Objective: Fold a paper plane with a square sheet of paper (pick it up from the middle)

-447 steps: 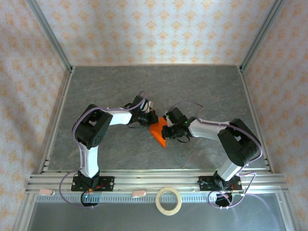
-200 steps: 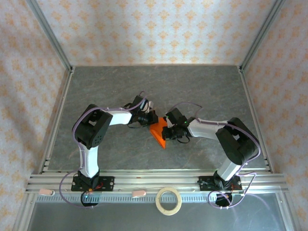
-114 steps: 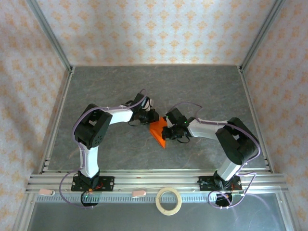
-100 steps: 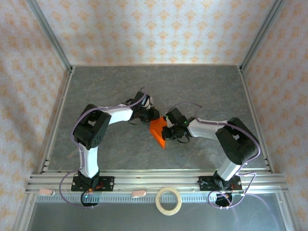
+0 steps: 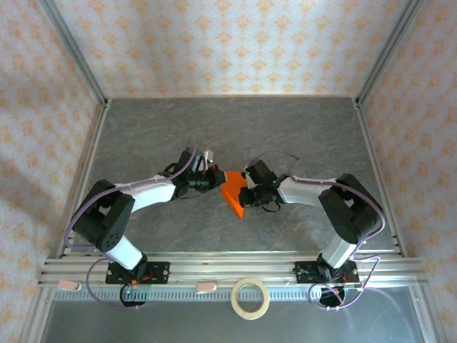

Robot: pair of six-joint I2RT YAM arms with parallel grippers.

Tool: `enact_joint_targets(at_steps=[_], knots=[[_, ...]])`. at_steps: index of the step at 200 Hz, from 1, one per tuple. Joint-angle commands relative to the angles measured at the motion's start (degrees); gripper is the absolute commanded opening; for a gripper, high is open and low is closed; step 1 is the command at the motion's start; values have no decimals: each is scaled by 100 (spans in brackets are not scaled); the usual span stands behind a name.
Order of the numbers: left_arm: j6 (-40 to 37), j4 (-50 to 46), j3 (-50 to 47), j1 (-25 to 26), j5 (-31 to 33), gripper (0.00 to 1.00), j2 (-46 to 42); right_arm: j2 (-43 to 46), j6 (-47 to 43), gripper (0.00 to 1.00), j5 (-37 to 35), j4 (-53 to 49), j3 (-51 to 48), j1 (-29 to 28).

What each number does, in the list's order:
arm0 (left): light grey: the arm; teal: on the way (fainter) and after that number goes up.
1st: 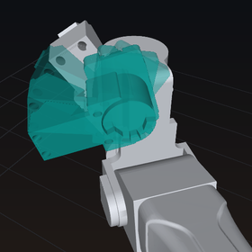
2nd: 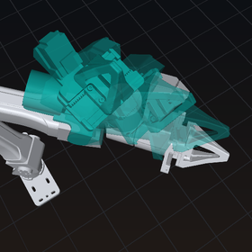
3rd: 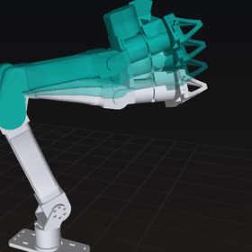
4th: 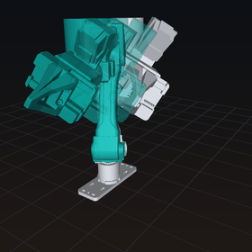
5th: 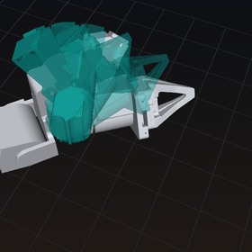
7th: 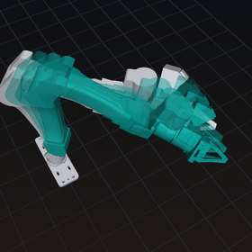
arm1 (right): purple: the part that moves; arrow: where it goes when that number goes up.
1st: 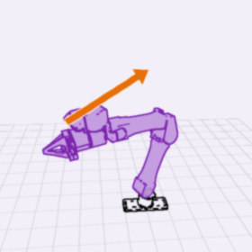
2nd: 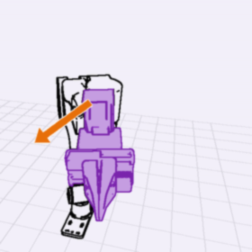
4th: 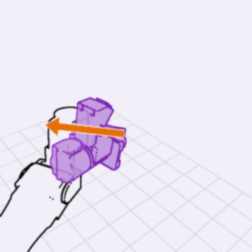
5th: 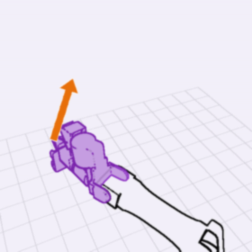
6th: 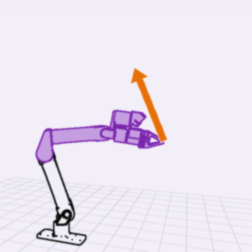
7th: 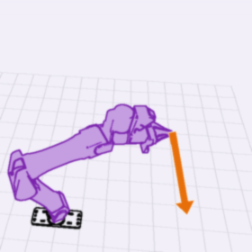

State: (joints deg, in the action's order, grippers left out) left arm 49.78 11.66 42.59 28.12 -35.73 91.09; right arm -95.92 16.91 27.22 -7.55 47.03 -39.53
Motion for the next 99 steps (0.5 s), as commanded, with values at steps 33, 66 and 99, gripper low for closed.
enact_joint_targets(at_steps=[33,66,99], knots=[[1026,1501,-536,311,-524,0,86,-113,26,4,-149,-53,-159,20],[1017,1385,-436,422,-431,0,335,-130,41,4,-137,-62,-150,24],[999,1296,-404,431,-400,0,570,-129,32,4,-138,-71,-150,22]])
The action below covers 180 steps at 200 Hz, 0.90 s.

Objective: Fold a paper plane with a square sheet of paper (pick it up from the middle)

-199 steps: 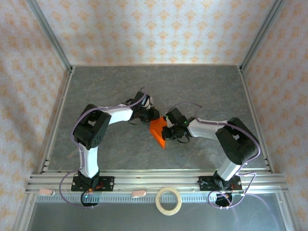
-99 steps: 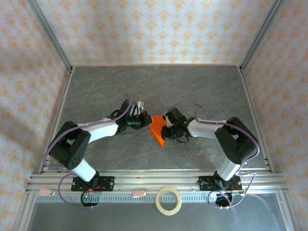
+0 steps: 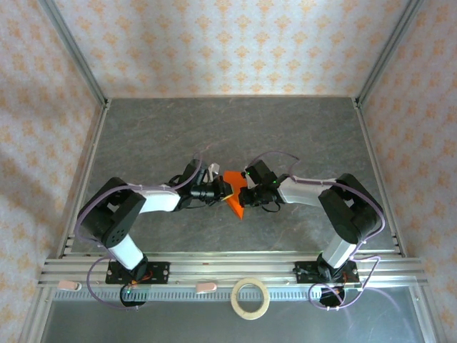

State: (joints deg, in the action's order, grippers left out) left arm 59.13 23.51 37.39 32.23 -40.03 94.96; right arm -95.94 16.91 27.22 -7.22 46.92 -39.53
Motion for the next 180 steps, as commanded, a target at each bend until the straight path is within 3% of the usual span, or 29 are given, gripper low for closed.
enact_joint_targets(at_steps=[1,24,89,140,180], knots=[[59,107,113,20,31,0,195,-131,32,4,-138,-104,-139,23],[-30,-26,143,47,53,0,315,-144,36,4,-121,-86,-147,20],[-744,-1406,195,48,881,0,261,-128,30,4,-98,-104,-196,21],[-646,-1226,542,98,655,2,-112,-105,45,4,-103,-104,-214,24],[-619,-1095,631,151,422,2,142,-91,66,4,-121,-90,-242,24]])
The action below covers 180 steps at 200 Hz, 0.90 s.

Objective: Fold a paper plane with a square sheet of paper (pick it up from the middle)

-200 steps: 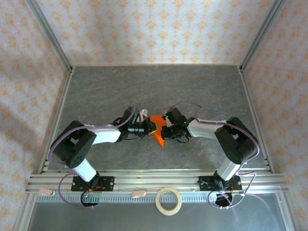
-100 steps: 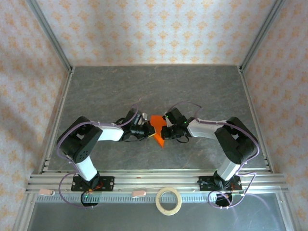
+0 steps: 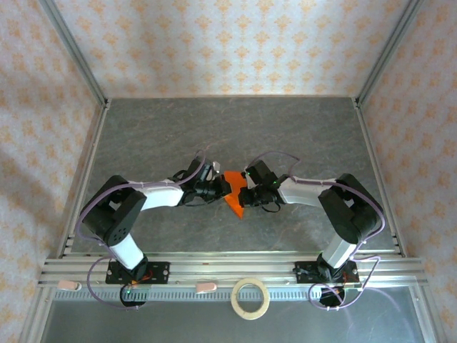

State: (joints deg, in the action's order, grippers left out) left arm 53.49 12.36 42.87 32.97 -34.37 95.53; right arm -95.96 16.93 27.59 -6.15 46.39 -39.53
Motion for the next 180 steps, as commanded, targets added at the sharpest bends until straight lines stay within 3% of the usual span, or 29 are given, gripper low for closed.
enact_joint_targets(at_steps=[1,68,100,128,159,180], knots=[[-52,16,86,77,-151,2,96,-89,65,4,-158,-195,-186,24],[-184,108,-310,122,-3,0,597,-23,162,7,-41,-178,-98,24],[-193,217,-433,120,52,0,693,333,484,23,50,26,32,24],[-221,262,-417,122,14,0,753,757,814,34,-476,-343,138,185],[-231,302,-421,126,16,0,758,1005,1206,36,485,-161,-59,320],[-245,298,-422,122,16,0,740,861,1600,27,1477,132,-202,306]])
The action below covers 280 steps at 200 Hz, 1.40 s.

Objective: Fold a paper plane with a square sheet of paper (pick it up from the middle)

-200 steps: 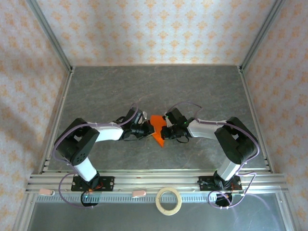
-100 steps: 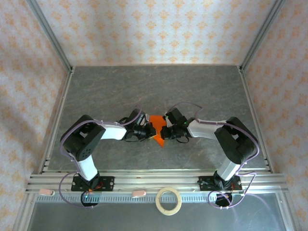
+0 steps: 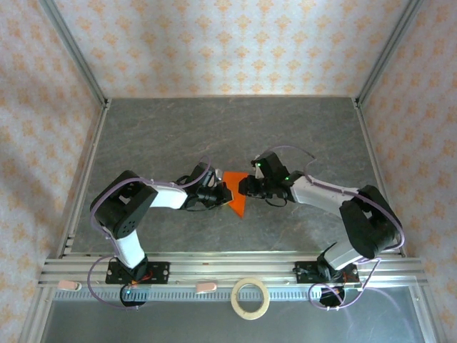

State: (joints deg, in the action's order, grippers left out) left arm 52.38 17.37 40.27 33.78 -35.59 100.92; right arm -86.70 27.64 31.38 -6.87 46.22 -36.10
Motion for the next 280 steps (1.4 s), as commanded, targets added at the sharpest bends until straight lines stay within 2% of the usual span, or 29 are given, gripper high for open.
enact_joint_targets(at_steps=[1,35,50,97,121,193,235,280], knots=[[-132,-201,-165,41,140,0,200,-79,535,26,1134,222,-188,-38],[-192,-262,-121,35,149,0,200,-319,594,11,1401,383,-288,-130],[-178,-247,-125,41,135,0,200,-414,597,8,1477,406,-274,-177],[-199,-280,-98,41,132,0,200,-758,612,6,1269,372,-172,-319],[-202,-295,-89,43,140,0,182,-866,537,4,916,189,-202,-337],[-174,-284,-116,40,195,0,149,-327,868,4,887,444,-1200,-533],[-177,-286,-112,41,184,0,147,288,1073,4,626,252,-917,-530],[-156,-247,-128,43,201,0,147,-311,1452,2,455,948,-628,-677]])
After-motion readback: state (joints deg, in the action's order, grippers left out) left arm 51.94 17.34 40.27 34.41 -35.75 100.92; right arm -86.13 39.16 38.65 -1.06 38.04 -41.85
